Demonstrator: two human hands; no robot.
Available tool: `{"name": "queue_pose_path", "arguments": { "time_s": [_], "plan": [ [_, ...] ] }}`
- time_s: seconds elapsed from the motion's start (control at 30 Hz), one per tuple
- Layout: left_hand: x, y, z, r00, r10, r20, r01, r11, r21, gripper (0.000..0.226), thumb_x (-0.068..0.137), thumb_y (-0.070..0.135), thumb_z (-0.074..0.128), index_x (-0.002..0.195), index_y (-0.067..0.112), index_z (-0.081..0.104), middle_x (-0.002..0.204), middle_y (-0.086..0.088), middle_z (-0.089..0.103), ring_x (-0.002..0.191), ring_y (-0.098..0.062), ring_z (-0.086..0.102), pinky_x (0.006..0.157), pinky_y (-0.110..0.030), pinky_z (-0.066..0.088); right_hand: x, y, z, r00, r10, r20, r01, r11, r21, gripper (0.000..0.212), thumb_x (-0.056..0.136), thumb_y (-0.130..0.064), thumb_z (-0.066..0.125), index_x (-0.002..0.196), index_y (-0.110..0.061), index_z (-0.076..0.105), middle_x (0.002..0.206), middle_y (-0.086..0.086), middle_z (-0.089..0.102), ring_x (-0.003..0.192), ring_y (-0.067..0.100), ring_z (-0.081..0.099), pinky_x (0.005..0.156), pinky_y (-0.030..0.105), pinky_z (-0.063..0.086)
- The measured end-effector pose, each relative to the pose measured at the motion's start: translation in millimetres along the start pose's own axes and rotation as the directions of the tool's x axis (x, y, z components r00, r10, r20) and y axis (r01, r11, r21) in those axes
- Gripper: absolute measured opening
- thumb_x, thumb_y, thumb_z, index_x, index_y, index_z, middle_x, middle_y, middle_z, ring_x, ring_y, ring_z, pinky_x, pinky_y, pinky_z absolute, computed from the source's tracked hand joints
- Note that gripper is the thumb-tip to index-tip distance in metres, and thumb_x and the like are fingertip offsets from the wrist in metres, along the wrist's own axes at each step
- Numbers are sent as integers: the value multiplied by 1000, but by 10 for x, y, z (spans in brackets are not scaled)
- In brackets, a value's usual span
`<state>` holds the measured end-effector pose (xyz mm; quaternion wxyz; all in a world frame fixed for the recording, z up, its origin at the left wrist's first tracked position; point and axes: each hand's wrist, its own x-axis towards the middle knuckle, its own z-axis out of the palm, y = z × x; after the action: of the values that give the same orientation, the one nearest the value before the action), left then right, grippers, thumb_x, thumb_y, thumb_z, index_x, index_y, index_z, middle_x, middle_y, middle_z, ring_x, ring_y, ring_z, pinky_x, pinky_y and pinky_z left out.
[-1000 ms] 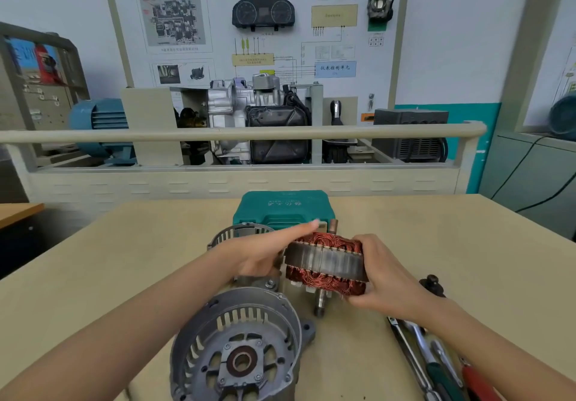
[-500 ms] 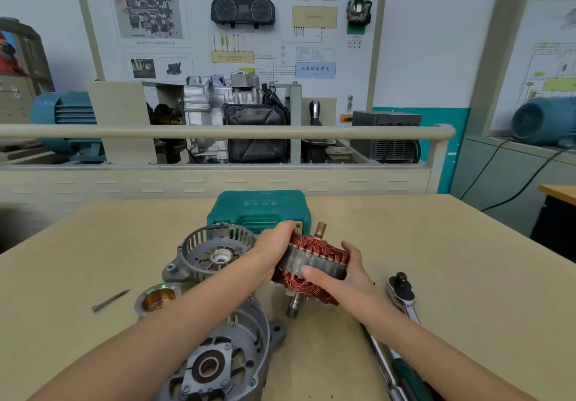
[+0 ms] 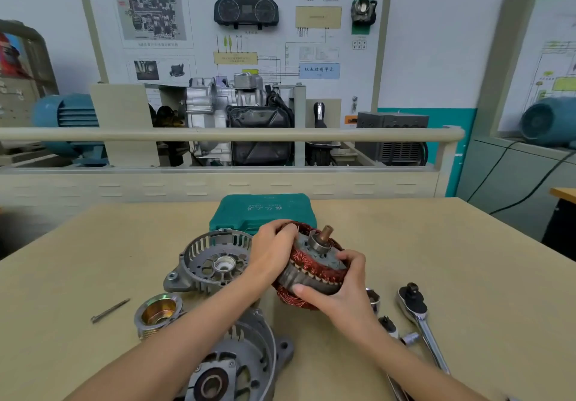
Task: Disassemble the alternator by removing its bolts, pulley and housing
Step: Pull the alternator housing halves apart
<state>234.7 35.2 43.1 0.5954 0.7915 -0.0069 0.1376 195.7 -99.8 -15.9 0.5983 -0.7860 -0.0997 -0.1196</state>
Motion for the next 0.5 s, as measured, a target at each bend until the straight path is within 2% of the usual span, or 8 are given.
{"name": "queue_pose_path", "arguments": {
  "time_s": [0.07, 0.1, 0.2, 0.27, 0.33, 0.4, 0.47, 0.5],
  "plan": [
    [-30, -28, -7, 997, 78, 23, -78, 997, 14, 26, 81, 14, 52, 98, 20, 71, 97, 8, 68, 92, -6, 59, 81, -27, 46, -6, 26, 14, 998, -55, -25, 53, 997, -47, 98, 45, -49, 87, 119, -36, 25, 124, -8, 30, 119, 9, 38, 104, 29, 39],
    [-42, -37, -23, 993, 112, 23, -112, 994, 11, 32, 79, 17, 52, 106, 20, 68, 104, 8, 67, 98, -6, 58, 87, -26, 45, -2, 35, 29, 996, -89, -32, 86, 993, -76, 105, 43, -51, 86, 124, -37, 22, 125, -10, 27, 121, 6, 34, 106, 26, 35],
    [-52, -51, -100, 983, 147, 108, -147, 989, -1, 46, 71, 19, 49, 116, 23, 58, 112, 6, 60, 106, -9, 55, 94, -29, 44, 20, 64, 38, 988, -151, 12, 151, 971, -186, 126, 45, -53, 88, 139, -41, 5, 129, -16, 15, 124, -1, 19, 110, 23, 22],
    [-71, -12, -123, 966, 87, 245, -95, 995, 20, 51, 72, 18, 52, 122, 24, 50, 120, 2, 53, 112, -14, 50, 97, -32, 42, 17, 92, -23, 989, -127, 75, 142, 960, -241, 134, 47, -54, 87, 135, -48, -14, 132, -16, 10, 124, -1, 14, 111, 25, 18],
    [-92, 74, -88, 949, 10, 316, -48, 992, 114, 65, 67, 22, 53, 132, 22, 44, 127, 0, 45, 114, -14, 44, 93, -29, 40, 17, 118, -135, 989, -69, 133, 99, 966, -239, 137, 46, -59, 84, 128, -51, -26, 137, -17, 7, 127, 0, 13, 113, 28, 18],
    [-95, 149, -56, 947, -88, 309, 21, 976, 215, 71, 73, 16, 54, 141, 19, 35, 134, -5, 39, 115, -18, 43, 87, -28, 39, -3, 93, -233, 980, 16, 197, 2, 996, -94, 137, 42, -70, 78, 126, -56, -29, 145, -20, 2, 134, 3, 17, 115, 34, 22],
    [-82, 174, -94, 928, -216, 303, 128, 950, 285, 76, 78, 11, 54, 147, 20, 23, 141, -12, 34, 120, -27, 45, 91, -36, 44, -8, 51, -274, 973, 65, 223, -73, 997, 29, 131, 46, -79, 70, 129, -57, -28, 152, -20, -3, 137, 4, 17, 115, 35, 23],
    [-76, 166, -134, 903, -284, 323, 187, 936, 298, 78, 79, 12, 55, 148, 19, 21, 141, -14, 37, 120, -30, 49, 95, -41, 47, 7, 47, -270, 972, 95, 216, -112, 991, 68, 126, 53, -78, 67, 136, -51, -24, 153, -19, -3, 137, 4, 17, 114, 33, 23]
  ]
}}
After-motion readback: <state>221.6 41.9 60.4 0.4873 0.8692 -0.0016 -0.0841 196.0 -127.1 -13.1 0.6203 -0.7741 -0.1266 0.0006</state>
